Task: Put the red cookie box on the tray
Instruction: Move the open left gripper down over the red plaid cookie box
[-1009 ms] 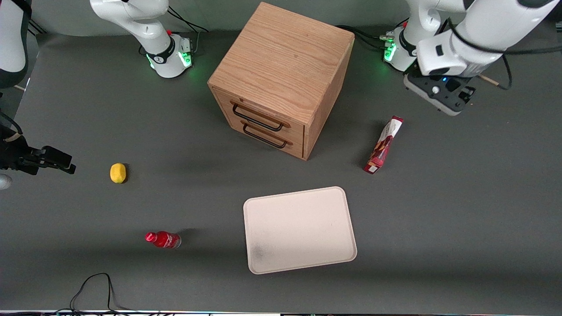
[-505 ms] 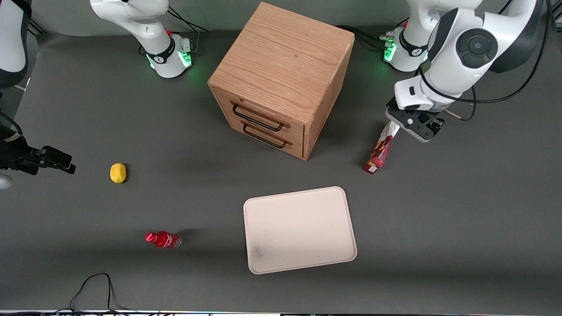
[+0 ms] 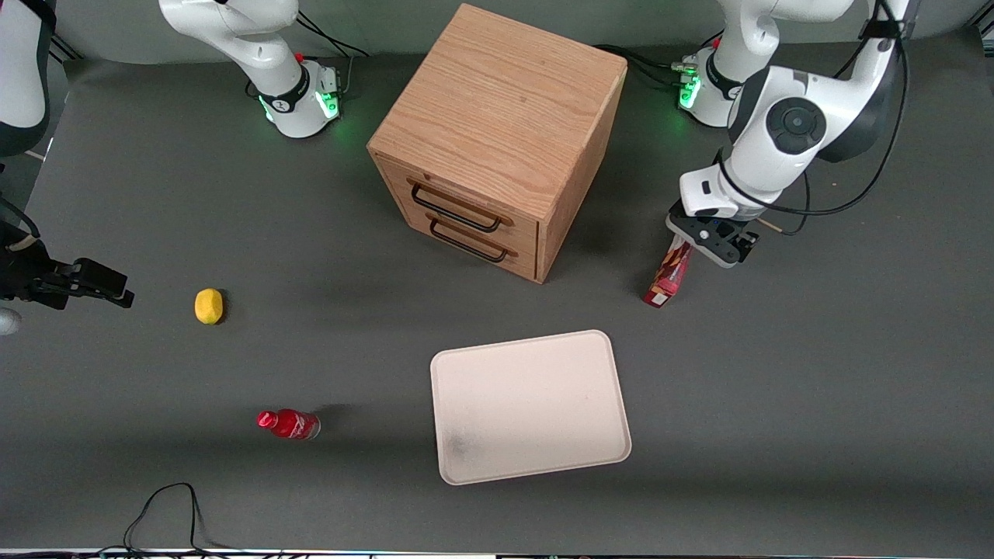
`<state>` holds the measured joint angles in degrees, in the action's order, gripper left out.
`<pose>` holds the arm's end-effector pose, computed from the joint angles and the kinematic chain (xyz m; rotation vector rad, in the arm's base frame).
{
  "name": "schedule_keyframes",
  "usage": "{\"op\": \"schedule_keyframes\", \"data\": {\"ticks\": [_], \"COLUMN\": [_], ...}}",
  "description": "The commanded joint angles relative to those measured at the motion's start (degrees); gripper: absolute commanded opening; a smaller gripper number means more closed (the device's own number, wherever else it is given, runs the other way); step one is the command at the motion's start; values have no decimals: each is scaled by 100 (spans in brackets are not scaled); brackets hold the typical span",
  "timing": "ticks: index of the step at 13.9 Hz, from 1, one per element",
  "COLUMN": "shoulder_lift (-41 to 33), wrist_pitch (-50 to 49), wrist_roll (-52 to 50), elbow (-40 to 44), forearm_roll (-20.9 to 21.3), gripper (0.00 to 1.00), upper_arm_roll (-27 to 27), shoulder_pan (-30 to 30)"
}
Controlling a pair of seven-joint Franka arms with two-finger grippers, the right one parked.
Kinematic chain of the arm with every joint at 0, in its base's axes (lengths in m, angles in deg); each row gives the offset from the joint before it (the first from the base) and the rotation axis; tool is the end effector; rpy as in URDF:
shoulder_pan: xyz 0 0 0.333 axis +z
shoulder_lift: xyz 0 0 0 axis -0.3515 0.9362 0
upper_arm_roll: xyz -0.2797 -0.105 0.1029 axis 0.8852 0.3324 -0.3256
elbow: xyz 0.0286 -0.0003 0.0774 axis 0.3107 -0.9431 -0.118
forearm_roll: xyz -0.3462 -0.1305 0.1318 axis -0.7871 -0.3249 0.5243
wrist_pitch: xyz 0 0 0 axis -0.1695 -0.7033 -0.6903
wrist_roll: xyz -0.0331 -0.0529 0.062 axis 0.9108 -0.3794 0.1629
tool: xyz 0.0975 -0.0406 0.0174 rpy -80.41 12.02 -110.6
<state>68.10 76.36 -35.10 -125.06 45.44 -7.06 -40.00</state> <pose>0.4583 -0.1628 0.3345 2.9279 -1.1143 0.0257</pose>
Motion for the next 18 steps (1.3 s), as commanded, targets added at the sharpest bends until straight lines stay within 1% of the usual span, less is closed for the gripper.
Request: {"op": "schedule_keyframes", "data": {"ticks": [1,2,5,11,12,13,14,15,16,17,18], "shoulder_lift": [157,454,799,1142,1143,1143,1134,1125,1116,1099,1099], "wrist_pitch": [558,916,1279,1456,1447,1404,1386,1360,1342,1333,1324], "wrist_roll": [87,87,87,87,87,78,34,34,16,-1,-1], "elbow": [-318,-414,-468,-476,-476,-468,-468,-468,-468,-468,-459], "forearm_roll": [23,41,59,59,59,59,59,59,59,59,59], "gripper": [100,100,100,98,85,60,39,21,4,0,0], "upper_arm_roll": [-46,-37,-46,-46,-37,-37,-46,-46,-46,-46,-46], "shoulder_pan": [-53,-62,-71,-88,-88,-88,-88,-79,-79,-88,-88]}}
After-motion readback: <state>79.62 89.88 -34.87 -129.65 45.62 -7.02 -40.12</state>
